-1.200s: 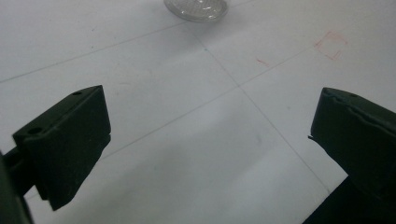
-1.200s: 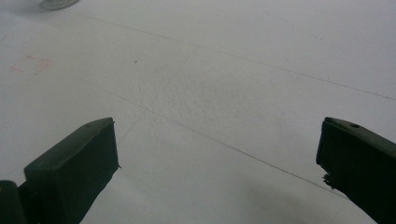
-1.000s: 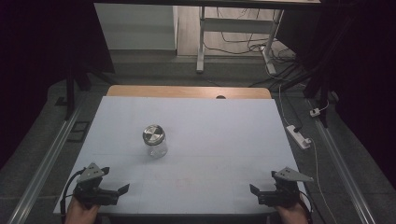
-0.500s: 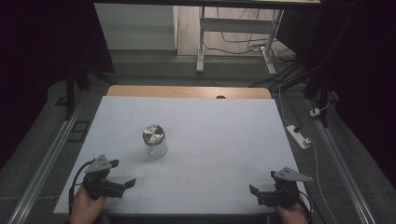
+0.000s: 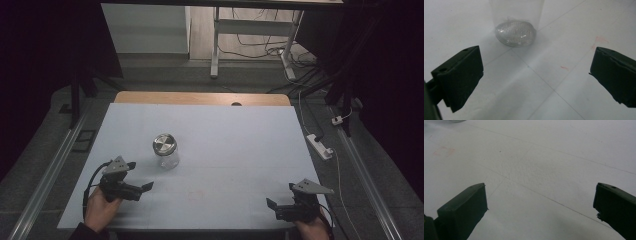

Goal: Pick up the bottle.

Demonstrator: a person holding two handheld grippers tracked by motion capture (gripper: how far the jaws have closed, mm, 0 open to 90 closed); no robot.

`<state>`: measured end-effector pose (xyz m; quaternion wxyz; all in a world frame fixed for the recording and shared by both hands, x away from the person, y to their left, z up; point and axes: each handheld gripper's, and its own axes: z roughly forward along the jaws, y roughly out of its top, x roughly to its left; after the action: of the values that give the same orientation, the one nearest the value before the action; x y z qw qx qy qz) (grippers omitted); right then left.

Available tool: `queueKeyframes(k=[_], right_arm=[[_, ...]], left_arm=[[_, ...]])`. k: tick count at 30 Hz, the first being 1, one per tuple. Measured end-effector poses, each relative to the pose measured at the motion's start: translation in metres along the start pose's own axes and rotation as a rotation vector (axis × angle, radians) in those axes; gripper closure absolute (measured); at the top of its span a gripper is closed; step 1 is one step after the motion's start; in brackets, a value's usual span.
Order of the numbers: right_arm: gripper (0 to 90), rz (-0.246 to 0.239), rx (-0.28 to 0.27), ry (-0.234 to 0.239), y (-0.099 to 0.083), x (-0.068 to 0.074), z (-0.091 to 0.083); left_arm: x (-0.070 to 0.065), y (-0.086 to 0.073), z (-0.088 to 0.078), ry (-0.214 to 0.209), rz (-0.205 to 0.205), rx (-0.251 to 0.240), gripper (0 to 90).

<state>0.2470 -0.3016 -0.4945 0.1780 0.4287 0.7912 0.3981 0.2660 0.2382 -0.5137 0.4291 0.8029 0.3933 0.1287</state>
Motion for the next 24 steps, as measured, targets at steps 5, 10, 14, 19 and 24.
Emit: queueKeyframes(k=[5, 10, 14, 19, 24], right_arm=[[0.0, -0.001, 0.001, 0.002, 0.0, 0.0, 0.0], [0.0, 0.0, 0.002, 0.004, 0.0, 0.0, 0.0], [0.0, -0.001, 0.003, 0.007, 0.0, 0.0, 0.0], [0.0, 0.0, 0.003, 0.011, 0.0, -0.001, 0.0], [0.0, -0.002, 0.004, 0.013, 0.0, 0.0, 0.0]], left_arm=[[0.007, 0.009, 0.01, 0.006, -0.002, -0.01, 0.0], [0.012, 0.019, 0.02, 0.016, -0.003, -0.008, 0.0], [0.014, 0.028, 0.03, 0.022, -0.001, -0.011, 0.0], [0.015, 0.037, 0.042, 0.021, 0.01, -0.008, 0.0], [0.017, 0.045, 0.052, 0.016, 0.0, 0.008, 0.0]])
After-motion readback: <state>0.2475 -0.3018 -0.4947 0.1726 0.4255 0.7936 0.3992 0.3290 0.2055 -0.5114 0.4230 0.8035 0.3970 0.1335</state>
